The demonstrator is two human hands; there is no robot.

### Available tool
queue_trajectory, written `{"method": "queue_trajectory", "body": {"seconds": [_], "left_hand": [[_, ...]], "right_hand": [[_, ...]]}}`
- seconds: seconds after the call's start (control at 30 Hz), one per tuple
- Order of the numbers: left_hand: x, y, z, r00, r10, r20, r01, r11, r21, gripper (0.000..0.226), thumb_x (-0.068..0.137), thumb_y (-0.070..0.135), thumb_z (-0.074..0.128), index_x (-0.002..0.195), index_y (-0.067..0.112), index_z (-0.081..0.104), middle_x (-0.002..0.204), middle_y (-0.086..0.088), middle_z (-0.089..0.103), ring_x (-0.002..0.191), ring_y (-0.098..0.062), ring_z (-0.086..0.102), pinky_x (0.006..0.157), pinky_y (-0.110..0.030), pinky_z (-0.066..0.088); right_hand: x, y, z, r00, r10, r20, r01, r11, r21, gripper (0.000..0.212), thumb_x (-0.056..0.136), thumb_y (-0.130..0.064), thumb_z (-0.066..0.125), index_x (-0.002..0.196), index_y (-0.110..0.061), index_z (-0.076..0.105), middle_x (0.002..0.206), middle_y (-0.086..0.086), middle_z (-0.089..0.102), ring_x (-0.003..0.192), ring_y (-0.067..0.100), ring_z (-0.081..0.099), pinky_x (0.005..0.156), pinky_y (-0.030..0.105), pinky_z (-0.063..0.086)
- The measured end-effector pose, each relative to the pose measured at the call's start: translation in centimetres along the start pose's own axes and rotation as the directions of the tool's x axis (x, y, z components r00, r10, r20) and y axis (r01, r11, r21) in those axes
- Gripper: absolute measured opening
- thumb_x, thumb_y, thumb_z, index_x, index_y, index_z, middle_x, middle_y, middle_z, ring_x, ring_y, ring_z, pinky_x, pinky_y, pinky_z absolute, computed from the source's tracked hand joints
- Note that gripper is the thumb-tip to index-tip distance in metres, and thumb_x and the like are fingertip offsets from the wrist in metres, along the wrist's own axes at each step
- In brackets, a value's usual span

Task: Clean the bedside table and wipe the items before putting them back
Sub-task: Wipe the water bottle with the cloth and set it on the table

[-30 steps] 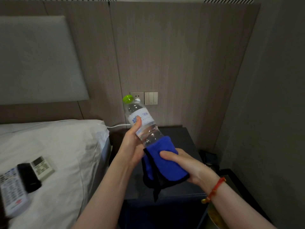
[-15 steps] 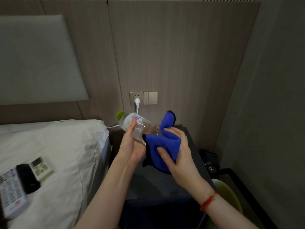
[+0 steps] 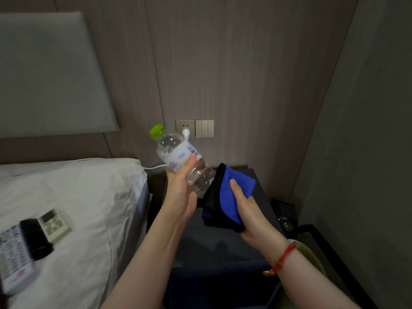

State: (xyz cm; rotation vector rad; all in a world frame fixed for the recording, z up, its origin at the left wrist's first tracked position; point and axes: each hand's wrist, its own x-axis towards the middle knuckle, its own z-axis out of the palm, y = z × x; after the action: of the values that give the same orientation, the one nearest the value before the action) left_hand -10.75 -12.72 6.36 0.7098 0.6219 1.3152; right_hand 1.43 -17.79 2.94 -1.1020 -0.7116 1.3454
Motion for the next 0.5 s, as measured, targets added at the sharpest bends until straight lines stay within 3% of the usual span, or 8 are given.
{"method": "queue_trajectory", "body": {"seconds": [0.13,0.23,0.3,0.4,0.5], "left_hand": [[0.5,0.2,-0.3,0.998,0.022,0.055,-0.022,1.000,0.011,0.074,0.076,0.025,0.065,0.140,0.006,0.034,0.114,-0.014,0.053,0.100,-0.027,0.058,0.089,-0.044,0.051],[1.3,-0.4,-0.4,0.995,0.089,0.053,-0.092,0.994,0.051,0.071,0.076,0.020,0.066,0.138,0.009,0.034,0.106,-0.010,0.057,0.087,-0.019,0.064,0.075,-0.035,0.057],[1.7,-0.9,-0.5,0.990,0.135,0.039,-0.139,0.983,0.121,0.066,0.076,0.015,0.066,0.133,0.013,0.035,0.102,-0.006,0.060,0.081,-0.015,0.067,0.068,-0.031,0.058],[2.6,-1.6,-0.7,0.985,0.165,0.053,-0.173,0.951,0.257,0.063,0.072,0.015,0.071,0.123,0.024,0.037,0.108,-0.003,0.061,0.088,-0.013,0.068,0.071,-0.029,0.057],[4.1,-2.2,-0.6,0.980,0.175,0.094,-0.196,0.923,0.332,0.059,0.074,0.009,0.071,0.121,0.025,0.039,0.110,-0.001,0.061,0.094,-0.011,0.066,0.077,-0.026,0.057]], "right_hand": [[0.0,0.4,0.1,0.986,0.162,0.022,-0.163,0.984,0.070,0.053,0.088,-0.056,0.042,0.111,-0.013,0.062,0.090,0.010,0.074,0.071,0.021,0.071,0.052,0.025,0.054],[1.3,1.1,0.5,0.979,0.154,-0.131,-0.152,0.988,0.030,0.049,0.096,-0.044,0.035,0.121,-0.007,0.055,0.109,0.017,0.066,0.093,0.031,0.064,0.079,0.037,0.054],[2.3,1.3,0.6,0.970,0.138,-0.198,-0.157,0.984,-0.086,0.045,0.098,-0.036,0.034,0.121,-0.002,0.051,0.119,0.021,0.060,0.107,0.036,0.059,0.095,0.045,0.047],[3.8,1.5,0.6,0.965,0.062,-0.255,-0.130,0.958,-0.255,0.041,0.097,-0.033,0.038,0.118,0.001,0.049,0.122,0.021,0.057,0.111,0.035,0.056,0.099,0.049,0.043],[5.2,1.2,0.6,0.977,-0.005,-0.213,-0.062,0.950,-0.306,0.043,0.097,-0.032,0.041,0.125,0.000,0.048,0.124,0.019,0.057,0.113,0.031,0.056,0.102,0.045,0.041]]}}
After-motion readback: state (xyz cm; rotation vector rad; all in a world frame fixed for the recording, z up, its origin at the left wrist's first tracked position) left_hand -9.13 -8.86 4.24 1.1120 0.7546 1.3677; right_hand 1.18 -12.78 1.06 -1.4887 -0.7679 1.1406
